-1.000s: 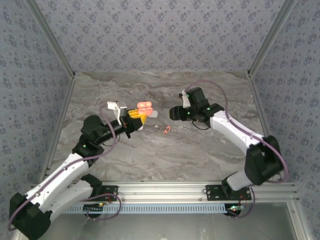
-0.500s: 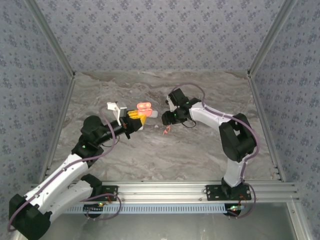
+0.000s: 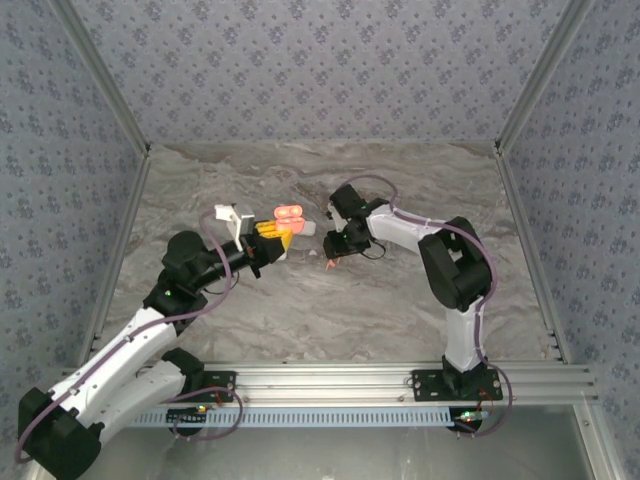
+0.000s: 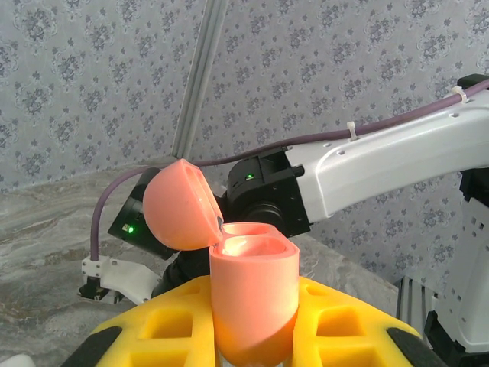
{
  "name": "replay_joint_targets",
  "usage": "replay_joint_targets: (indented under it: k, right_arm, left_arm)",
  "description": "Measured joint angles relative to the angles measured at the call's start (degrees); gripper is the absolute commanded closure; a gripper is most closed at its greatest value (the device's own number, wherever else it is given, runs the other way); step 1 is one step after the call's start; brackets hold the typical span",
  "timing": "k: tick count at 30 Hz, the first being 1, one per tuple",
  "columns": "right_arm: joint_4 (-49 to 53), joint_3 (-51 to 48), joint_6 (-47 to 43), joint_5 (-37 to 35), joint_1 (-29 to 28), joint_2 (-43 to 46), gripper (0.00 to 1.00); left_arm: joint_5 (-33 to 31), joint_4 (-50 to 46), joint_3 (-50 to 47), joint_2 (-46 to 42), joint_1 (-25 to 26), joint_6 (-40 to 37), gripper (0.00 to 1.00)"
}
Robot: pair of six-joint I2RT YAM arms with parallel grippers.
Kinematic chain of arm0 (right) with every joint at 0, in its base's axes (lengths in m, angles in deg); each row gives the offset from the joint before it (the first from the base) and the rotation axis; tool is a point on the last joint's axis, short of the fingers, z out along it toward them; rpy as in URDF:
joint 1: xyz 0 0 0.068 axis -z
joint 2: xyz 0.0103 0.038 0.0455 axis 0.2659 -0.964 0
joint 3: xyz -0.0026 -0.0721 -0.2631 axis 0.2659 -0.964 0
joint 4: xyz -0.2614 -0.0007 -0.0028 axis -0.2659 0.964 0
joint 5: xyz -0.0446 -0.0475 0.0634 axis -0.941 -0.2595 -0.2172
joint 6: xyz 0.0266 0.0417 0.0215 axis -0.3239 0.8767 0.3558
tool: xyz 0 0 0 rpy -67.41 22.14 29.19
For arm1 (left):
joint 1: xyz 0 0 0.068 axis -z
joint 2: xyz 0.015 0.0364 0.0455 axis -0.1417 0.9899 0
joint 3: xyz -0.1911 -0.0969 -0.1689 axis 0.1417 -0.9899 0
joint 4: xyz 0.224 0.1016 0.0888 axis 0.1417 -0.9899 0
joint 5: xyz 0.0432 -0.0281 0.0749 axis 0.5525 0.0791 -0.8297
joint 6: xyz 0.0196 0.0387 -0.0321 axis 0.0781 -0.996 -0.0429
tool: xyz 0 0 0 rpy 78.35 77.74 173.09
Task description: Insert wireless bluetooth earbuds into charging case
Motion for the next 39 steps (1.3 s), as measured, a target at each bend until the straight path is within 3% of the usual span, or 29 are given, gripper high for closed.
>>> replay_joint_targets:
  k: [30, 34, 39]
  right_arm:
    - [0.4, 0.5, -0.6, -1.2, -0.3, -1.2, 0.78]
    - [0.4, -1.6, -0.6, -2.1, -0.6, 2.5, 0.78]
    - [0.0, -4.9, -0.6, -3.3, -0.7, 14.0, 0.78]
  left_arm:
    - [-0.4, -1.1, 0.0, 0.0, 0.0, 0.0, 1.0]
    - [-0.9, -1.1, 0.0, 0.1, 0.0, 0.0, 1.0]
    - [-0.8, -0.7, 0.0, 1.2, 0.0, 0.2, 1.0]
